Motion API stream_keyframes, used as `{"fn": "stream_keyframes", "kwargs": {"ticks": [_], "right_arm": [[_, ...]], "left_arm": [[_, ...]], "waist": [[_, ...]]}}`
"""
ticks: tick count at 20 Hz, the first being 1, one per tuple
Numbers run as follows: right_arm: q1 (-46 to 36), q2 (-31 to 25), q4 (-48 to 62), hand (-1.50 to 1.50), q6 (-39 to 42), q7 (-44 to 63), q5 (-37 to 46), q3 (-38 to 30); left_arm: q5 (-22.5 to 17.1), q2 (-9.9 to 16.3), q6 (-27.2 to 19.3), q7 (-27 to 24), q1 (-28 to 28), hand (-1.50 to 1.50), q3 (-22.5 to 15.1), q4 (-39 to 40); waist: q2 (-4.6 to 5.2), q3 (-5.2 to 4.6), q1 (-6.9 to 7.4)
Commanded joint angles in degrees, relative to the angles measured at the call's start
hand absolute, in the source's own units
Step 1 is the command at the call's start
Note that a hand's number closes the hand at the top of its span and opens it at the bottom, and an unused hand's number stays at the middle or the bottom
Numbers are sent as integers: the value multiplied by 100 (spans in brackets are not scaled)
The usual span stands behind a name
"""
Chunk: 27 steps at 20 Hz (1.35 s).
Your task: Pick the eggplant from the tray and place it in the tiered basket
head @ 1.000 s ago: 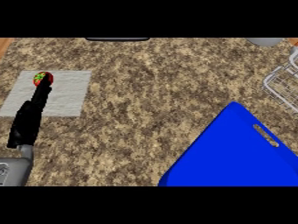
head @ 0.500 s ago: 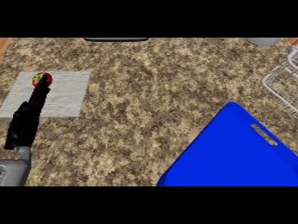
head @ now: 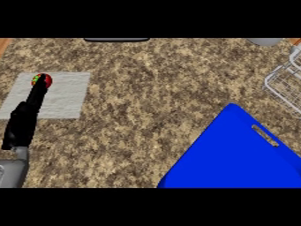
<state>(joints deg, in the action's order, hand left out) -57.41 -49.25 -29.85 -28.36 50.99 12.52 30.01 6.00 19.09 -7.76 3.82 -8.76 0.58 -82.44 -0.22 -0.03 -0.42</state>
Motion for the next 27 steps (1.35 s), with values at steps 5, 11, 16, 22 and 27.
{"fn": "stream_keyframes", "kwargs": {"ticks": [5,11,16,22,27], "right_arm": [[477,-429,-923,-150,-1319,170,368,-386],[295,-1031,-1861,-150,-960,1539,811,-481],[1170,-1350,-2752,-150,-1081,1760,138,-1098],[2276,-1750,-4008,-150,-1153,1809,-361,-1478],[3214,-2146,-5008,-150,-1550,1626,-662,-1965]], "left_arm": [[111,-177,-51,52,45,0,-64,28],[108,-166,-82,-199,133,0,93,153],[-117,83,95,-154,380,0,385,-4],[-11,70,-76,-92,554,0,466,65],[-18,184,-118,-43,734,0,608,-146]], "waist": [[-29,-3,-101],[-67,-19,-163],[-148,-10,-390],[-238,-10,-773],[-282,-3,-911]]}}
